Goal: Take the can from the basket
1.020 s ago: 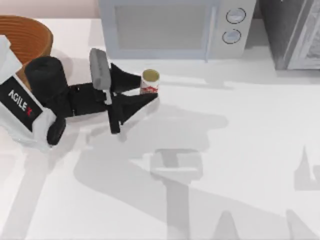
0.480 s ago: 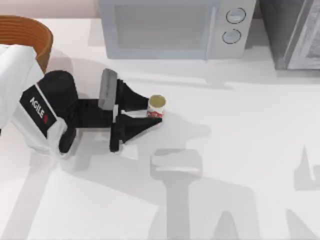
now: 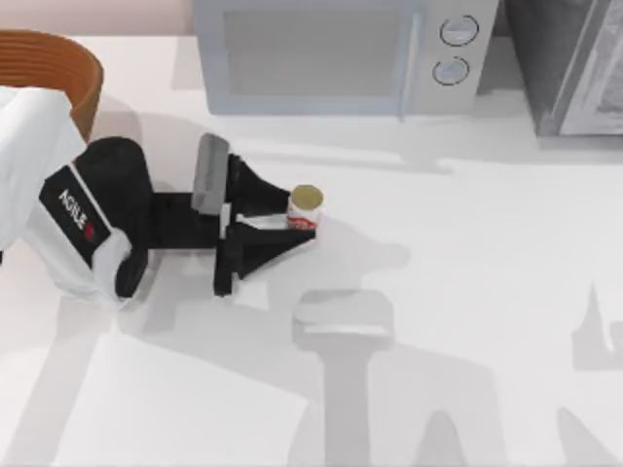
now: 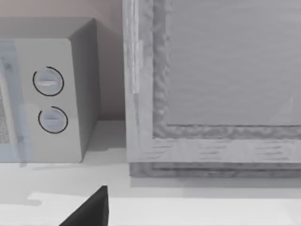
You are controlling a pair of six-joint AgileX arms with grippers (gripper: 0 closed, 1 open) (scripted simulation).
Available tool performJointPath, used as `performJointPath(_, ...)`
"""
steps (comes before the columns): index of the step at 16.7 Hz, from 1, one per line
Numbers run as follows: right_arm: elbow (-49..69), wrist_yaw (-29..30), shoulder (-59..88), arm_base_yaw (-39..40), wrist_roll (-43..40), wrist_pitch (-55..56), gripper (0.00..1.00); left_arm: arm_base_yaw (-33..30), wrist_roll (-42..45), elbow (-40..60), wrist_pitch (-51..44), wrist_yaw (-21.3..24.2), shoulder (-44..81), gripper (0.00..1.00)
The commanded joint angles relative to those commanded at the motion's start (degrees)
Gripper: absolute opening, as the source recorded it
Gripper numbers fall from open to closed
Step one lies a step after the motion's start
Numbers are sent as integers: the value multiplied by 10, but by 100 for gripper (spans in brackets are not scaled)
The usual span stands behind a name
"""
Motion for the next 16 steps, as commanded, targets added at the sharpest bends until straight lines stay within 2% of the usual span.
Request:
performJointPath(10, 0, 0, 0, 0, 0, 0, 100, 0, 0, 0, 0, 0, 0, 98)
performJointPath(16, 0, 0, 0, 0, 0, 0, 100, 0, 0, 0, 0, 0, 0, 100)
